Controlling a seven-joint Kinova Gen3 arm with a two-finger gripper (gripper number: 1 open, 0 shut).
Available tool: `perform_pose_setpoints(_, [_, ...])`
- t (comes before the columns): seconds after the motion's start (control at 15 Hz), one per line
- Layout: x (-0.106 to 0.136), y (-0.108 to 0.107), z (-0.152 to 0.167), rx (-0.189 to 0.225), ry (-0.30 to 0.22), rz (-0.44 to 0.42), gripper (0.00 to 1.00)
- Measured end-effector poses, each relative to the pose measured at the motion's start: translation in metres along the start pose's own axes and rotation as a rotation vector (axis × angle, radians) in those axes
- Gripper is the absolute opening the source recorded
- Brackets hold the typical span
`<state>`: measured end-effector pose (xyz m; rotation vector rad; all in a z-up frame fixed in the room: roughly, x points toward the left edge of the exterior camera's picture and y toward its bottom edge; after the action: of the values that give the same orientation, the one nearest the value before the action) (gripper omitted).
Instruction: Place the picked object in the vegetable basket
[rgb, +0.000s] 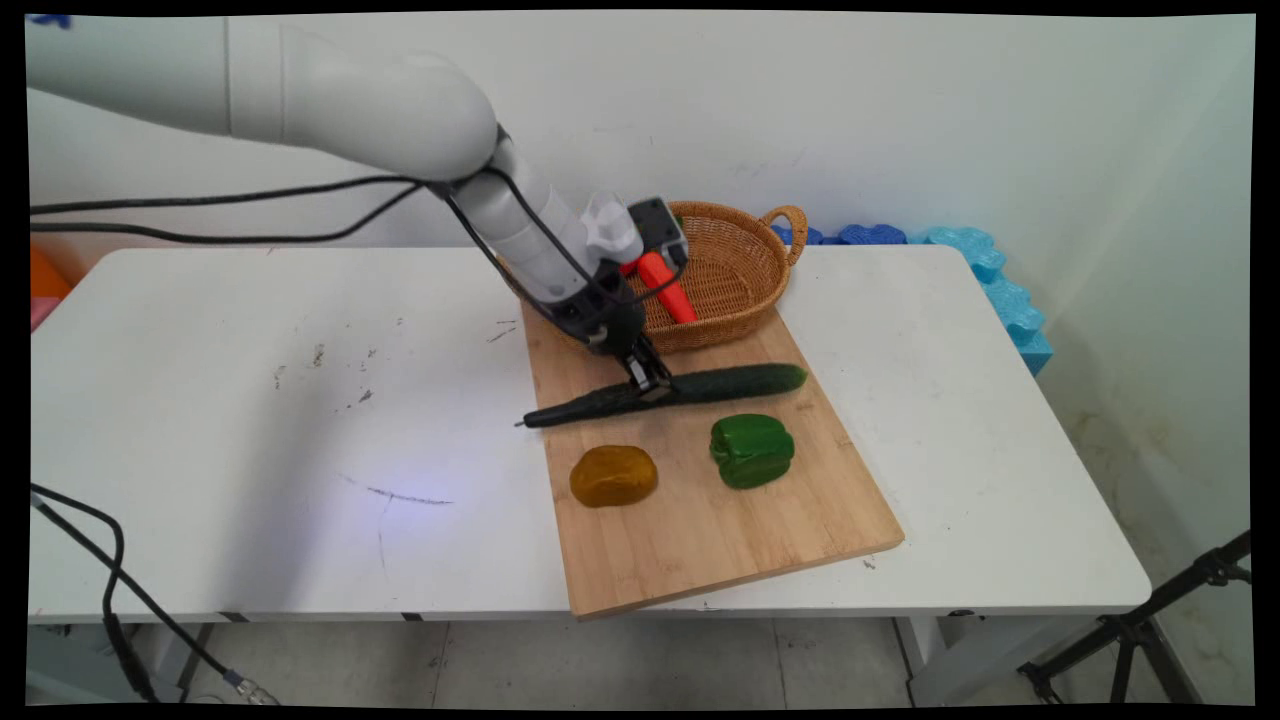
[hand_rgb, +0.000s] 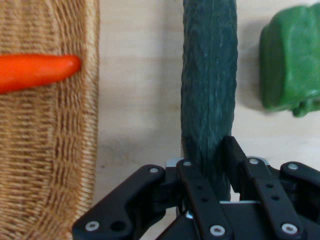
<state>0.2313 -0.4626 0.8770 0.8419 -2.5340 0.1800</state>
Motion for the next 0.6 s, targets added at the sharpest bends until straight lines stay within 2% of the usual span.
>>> perform_pose_setpoints(0.33, [0.023, -0.006, -0.056, 0.008, 0.053, -0.016, 0.0])
perform_pose_setpoints(0.6, [0.045, -0.024, -0.095, 0.033, 0.081, -0.047, 0.0])
